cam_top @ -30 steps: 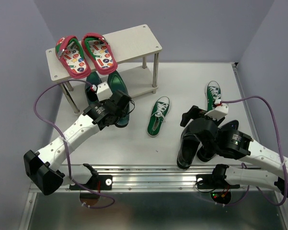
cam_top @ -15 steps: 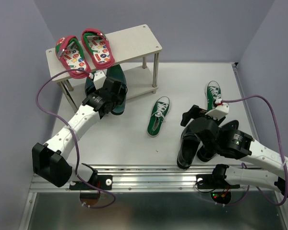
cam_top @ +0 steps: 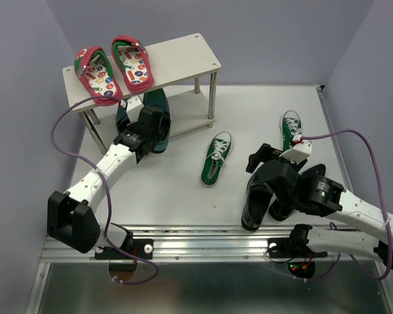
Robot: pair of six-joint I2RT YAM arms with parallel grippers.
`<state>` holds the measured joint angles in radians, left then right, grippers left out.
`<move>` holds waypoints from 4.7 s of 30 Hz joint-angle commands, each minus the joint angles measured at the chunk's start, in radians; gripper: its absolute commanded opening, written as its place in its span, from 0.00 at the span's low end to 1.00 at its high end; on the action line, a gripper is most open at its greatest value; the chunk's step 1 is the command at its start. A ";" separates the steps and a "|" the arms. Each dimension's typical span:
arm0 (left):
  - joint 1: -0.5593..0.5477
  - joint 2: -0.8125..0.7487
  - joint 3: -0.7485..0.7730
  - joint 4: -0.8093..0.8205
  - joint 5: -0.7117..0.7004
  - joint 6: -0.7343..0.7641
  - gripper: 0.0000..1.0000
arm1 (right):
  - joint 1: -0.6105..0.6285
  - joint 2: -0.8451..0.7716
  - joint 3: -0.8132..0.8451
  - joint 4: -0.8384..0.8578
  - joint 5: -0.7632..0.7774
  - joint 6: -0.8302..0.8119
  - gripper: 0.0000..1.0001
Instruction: Place and organize the shoes onto the shoe shelf
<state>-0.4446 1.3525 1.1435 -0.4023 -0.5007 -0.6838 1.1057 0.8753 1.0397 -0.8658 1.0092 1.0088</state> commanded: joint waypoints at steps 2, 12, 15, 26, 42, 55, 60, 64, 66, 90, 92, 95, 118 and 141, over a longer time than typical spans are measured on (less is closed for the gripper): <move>0.012 -0.065 -0.037 0.106 0.014 -0.042 0.00 | 0.000 0.010 0.049 -0.009 0.022 0.025 1.00; 0.014 -0.107 -0.119 0.149 0.034 -0.098 0.00 | 0.000 0.024 0.046 0.002 0.003 0.028 1.00; 0.012 -0.119 -0.139 0.169 0.030 -0.108 0.00 | 0.000 0.025 0.046 0.002 -0.003 0.027 1.00; 0.012 -0.148 -0.171 0.204 -0.013 -0.132 0.00 | 0.000 0.025 0.039 0.013 -0.012 0.030 1.00; 0.017 -0.081 -0.206 0.361 -0.072 -0.151 0.00 | 0.000 0.050 0.056 0.019 -0.043 0.004 1.00; 0.037 -0.004 -0.169 0.370 -0.064 -0.171 0.00 | 0.000 0.045 0.045 0.022 -0.055 0.008 1.00; 0.040 0.017 -0.146 0.347 -0.053 -0.160 0.00 | 0.000 0.039 0.039 0.022 -0.060 0.011 1.00; 0.040 0.007 -0.145 0.327 -0.053 -0.160 0.43 | 0.000 0.039 0.037 0.022 -0.063 0.014 1.00; 0.041 -0.004 -0.151 0.327 -0.050 -0.155 0.55 | 0.000 0.044 0.037 0.022 -0.064 0.014 1.00; -0.207 -0.225 -0.134 0.024 -0.099 -0.062 0.61 | 0.000 0.100 0.005 0.114 -0.129 -0.006 1.00; -0.261 -0.204 -0.113 -0.003 -0.136 -0.051 0.56 | 0.000 0.100 0.005 0.113 -0.120 -0.006 1.00; -0.341 -0.132 -0.062 -0.033 -0.150 -0.031 0.46 | 0.000 0.091 0.002 0.113 -0.107 -0.007 1.00; -0.343 0.023 -0.079 -0.041 -0.410 0.001 0.97 | 0.000 0.068 0.006 0.085 -0.106 0.008 1.00; -0.141 0.137 -0.131 0.307 -0.248 0.193 0.93 | 0.000 0.082 0.020 0.090 -0.132 0.007 1.00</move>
<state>-0.5995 1.4677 1.0065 -0.1490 -0.7322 -0.5129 1.1057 0.9592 1.0325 -0.7998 0.8673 1.0130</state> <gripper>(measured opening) 0.956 0.998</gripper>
